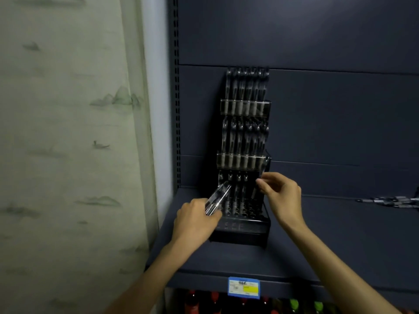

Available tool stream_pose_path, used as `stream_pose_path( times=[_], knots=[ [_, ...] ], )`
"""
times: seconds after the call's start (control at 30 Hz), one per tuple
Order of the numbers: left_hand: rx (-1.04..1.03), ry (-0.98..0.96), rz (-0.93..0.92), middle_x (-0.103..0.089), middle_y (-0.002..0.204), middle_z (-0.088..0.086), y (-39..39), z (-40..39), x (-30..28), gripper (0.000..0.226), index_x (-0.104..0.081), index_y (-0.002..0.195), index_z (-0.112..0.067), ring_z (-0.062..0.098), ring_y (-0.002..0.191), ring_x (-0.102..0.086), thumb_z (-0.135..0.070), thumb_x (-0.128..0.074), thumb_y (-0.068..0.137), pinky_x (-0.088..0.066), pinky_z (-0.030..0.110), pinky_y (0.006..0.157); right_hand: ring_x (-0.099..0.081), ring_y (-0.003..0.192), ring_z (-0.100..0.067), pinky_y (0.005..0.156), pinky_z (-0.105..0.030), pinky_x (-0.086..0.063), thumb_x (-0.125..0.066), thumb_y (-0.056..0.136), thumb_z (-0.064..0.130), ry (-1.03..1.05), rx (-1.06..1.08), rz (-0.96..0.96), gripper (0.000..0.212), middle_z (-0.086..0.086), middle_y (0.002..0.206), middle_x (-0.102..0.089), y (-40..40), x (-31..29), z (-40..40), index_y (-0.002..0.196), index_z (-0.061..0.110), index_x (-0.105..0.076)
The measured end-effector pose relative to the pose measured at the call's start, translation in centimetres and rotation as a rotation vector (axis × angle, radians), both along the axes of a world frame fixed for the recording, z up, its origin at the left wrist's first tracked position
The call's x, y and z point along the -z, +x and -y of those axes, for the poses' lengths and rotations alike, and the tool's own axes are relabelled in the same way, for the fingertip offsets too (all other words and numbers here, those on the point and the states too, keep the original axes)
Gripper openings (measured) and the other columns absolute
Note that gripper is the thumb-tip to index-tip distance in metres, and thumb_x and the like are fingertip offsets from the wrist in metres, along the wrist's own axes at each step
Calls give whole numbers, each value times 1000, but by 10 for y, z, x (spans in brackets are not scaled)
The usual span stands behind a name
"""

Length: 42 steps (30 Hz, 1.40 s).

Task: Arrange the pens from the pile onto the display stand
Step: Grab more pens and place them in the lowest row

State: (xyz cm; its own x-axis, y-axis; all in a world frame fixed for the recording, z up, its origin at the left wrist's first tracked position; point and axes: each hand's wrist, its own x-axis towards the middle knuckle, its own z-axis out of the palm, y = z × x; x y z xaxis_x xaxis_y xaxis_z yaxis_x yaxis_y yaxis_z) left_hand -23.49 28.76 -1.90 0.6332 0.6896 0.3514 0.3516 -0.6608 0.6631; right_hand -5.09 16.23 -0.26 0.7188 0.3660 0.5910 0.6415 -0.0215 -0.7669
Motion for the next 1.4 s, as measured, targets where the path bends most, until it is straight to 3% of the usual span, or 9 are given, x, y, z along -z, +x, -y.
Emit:
stream_pose_path(
  times=[0.27, 0.63, 0.77, 0.9, 1.03, 1.13, 1.23, 1.4],
  knots=[
    [0, -6, -6, -60, 58, -3, 3, 2, 2, 34, -45, 56, -21, 19, 60, -60, -30, -62, 84, -39, 32, 51, -69, 83, 2, 78, -19, -56, -75, 89, 23, -109, 24, 98, 13, 12, 85, -74, 6, 12, -10, 100, 16, -77],
    [11, 15, 8, -56, 54, -4, 2, 4, 4, 37, -43, 55, -21, 12, 51, -54, -28, -62, 86, -35, 29, 48, -67, 88, -18, 73, -33, -53, -69, 92, 32, -411, 136, 283, 16, 2, 90, -74, 11, 35, -12, 102, 20, -73],
    [13, 5, -6, -61, 57, -1, 4, 4, 8, 34, -47, 57, -19, 14, 53, -56, -29, -62, 86, -37, 30, 49, -60, 88, -21, 71, -33, -46, -67, 93, 30, -413, 156, 289, 15, -2, 88, -71, 10, 42, -12, 99, 18, -72],
    [18, -7, -19, -58, 56, -2, 7, 5, 10, 35, -45, 56, -20, 16, 54, -57, -28, -62, 85, -34, 30, 48, -66, 90, -21, 76, -33, -50, -68, 92, 28, -415, 147, 282, 14, 1, 91, -75, 9, 38, -12, 99, 18, -76],
    [33, -7, -13, -55, 54, -5, 10, 8, 9, 37, -42, 54, -22, 14, 54, -55, -27, -62, 85, -34, 28, 49, -67, 90, -16, 79, -30, -51, -72, 89, 24, -373, 148, 223, 13, 6, 92, -75, 0, 32, 0, 100, 20, -76],
    [44, -13, -4, -57, 56, -3, 13, 8, 10, 35, -44, 56, -22, 18, 57, -59, -30, -61, 85, -39, 31, 51, -64, 74, -7, 69, -27, -50, -71, 86, 19, -175, 164, 147, 8, 11, 73, -70, -15, 19, 12, 81, 25, -72],
    [40, -6, -5, -60, 59, -3, 17, 9, 10, 31, -48, 59, -22, 20, 62, -61, -35, -60, 85, -42, 33, 54, -56, 58, 0, 60, -19, -46, -72, 86, 19, -120, -75, -89, 15, 7, 60, -64, -41, 3, 14, 71, 18, -72],
    [26, 43, -38, -70, 82, -3, 23, 14, 8, 23, -61, 82, -30, 25, 81, -65, -50, -51, 81, -44, 32, 60, -61, 61, -4, 59, -20, -48, -81, 82, 28, -220, -373, -248, 18, 3, 64, -69, -67, 0, 6, 74, 14, -74]
  ],
)
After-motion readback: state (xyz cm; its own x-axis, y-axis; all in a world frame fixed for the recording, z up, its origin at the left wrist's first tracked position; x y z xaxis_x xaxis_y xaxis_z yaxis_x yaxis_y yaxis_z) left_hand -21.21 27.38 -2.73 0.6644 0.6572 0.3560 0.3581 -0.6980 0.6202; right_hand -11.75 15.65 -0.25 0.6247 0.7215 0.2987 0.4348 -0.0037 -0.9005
